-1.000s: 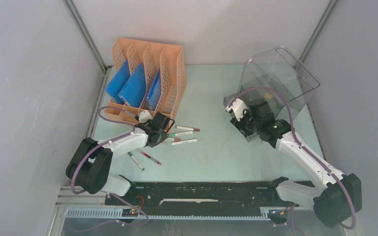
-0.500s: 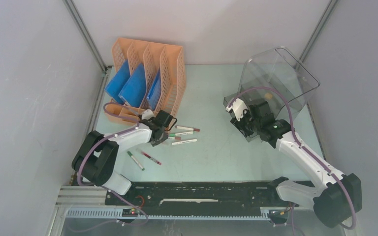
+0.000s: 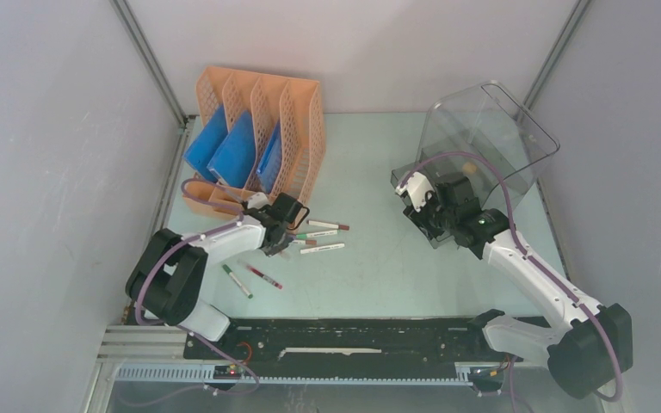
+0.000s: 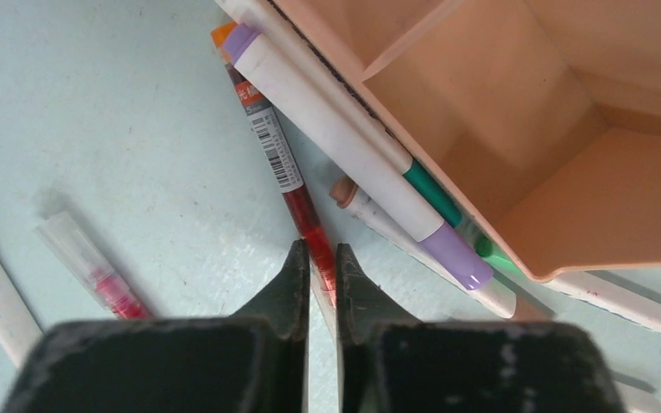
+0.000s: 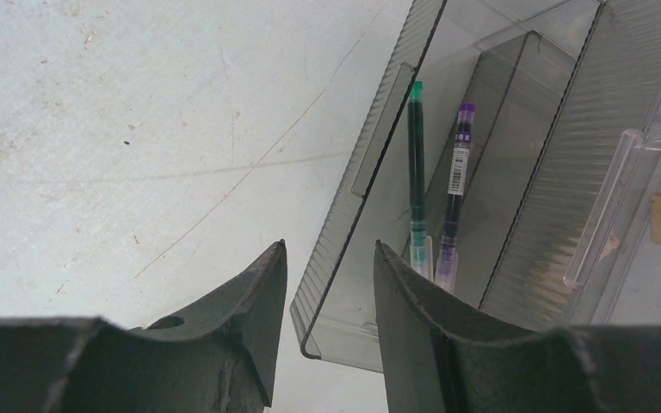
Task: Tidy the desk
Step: Pick up the stationery from the center of the board.
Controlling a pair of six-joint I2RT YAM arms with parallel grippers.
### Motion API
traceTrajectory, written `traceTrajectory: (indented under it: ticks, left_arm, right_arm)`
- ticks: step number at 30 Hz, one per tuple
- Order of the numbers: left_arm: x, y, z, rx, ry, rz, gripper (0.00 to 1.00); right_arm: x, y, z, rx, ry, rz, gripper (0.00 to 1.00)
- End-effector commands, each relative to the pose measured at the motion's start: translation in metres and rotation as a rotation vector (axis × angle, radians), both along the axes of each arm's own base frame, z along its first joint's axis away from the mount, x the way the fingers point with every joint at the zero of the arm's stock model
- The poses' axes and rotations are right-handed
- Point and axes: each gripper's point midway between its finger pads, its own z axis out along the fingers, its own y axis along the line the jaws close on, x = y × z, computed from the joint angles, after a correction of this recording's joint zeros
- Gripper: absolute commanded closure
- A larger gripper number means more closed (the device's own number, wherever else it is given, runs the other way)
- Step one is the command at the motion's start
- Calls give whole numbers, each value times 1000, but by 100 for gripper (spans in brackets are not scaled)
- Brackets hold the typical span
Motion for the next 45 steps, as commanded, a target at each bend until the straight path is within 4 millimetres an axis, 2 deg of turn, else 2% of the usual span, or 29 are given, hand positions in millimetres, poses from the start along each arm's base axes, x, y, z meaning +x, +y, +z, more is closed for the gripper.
traceTrajectory:
  ticks: [1,6,16,23,33,45]
  left_arm:
    - [-11,7,-1,14,24,-17,96]
    - [-15,8,7,-5,-12,-28,100]
    - [-25,9,22,-56,-106,-47,100]
    - [-31,3,28,-125,-132,-69,100]
    - [-40,-2,40,-227,-227,-100,100]
    - [-50,-3,53,-318,-319,-109,100]
  right_arm:
    - [6,3,13,15,-39,13,51]
    - [5,6,12,19,-31,24,51]
    - [-2,19,8,32,-7,67,51]
    - [-8,29,6,46,11,104,51]
    - [-26,53,10,132,74,191,51]
    - [-35,60,16,173,93,225,51]
